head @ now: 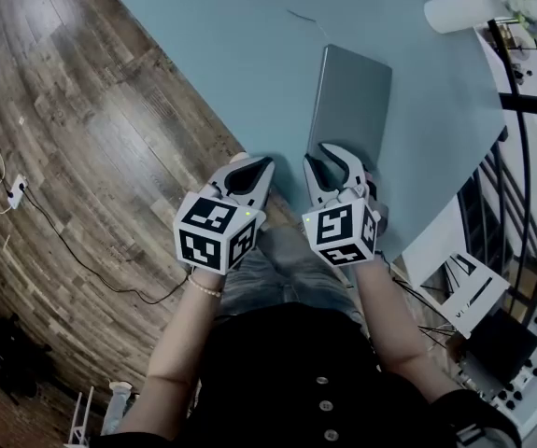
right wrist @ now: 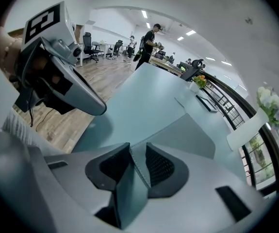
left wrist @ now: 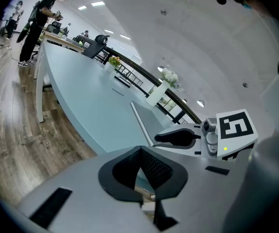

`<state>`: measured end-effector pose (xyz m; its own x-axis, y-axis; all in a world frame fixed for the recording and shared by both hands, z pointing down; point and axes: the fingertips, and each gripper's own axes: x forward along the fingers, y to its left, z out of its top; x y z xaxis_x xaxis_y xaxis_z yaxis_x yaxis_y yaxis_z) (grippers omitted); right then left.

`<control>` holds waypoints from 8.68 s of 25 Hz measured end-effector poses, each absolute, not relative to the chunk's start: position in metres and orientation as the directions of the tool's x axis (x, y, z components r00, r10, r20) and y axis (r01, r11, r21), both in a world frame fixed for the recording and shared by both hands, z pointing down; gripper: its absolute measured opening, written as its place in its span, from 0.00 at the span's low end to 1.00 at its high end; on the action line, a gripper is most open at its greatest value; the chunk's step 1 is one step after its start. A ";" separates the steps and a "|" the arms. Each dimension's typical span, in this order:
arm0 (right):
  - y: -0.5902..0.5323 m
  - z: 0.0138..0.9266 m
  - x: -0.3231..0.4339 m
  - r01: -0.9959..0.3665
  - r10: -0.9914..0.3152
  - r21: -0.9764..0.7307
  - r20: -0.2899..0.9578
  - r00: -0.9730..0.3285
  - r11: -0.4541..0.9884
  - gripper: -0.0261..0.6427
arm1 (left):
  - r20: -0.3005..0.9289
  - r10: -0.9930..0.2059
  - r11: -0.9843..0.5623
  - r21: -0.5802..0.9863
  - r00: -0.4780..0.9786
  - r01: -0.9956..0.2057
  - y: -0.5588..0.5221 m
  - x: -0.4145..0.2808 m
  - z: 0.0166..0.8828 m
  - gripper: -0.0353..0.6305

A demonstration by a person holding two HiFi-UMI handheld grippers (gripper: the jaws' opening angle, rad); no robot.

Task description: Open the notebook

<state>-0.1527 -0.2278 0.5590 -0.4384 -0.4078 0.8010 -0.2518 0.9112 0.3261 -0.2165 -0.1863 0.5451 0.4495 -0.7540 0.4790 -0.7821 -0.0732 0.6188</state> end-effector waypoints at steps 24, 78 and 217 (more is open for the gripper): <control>-0.228 0.546 -0.137 -0.357 -0.244 0.035 0.790 -0.562 0.934 0.15 | 0.487 -0.739 -0.131 0.574 0.466 -0.808 -0.194 -0.195 0.523 0.08; -0.272 0.431 0.012 -0.711 -0.571 -0.180 0.480 -0.666 0.679 0.08 | 0.497 -0.591 -0.501 0.392 0.635 -0.772 -0.266 -0.053 0.455 0.08; -0.261 0.380 0.040 -0.760 -0.682 -0.225 0.341 -0.647 0.609 0.05 | 0.430 -0.659 -0.542 0.296 0.617 -0.786 -0.252 -0.033 0.402 0.08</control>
<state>0.0398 -0.2606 0.3798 -0.6470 -0.6818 0.3412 -0.7605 0.6091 -0.2249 -0.0329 -0.2521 0.4022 0.6167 -0.6593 0.4302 -0.7863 -0.5422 0.2962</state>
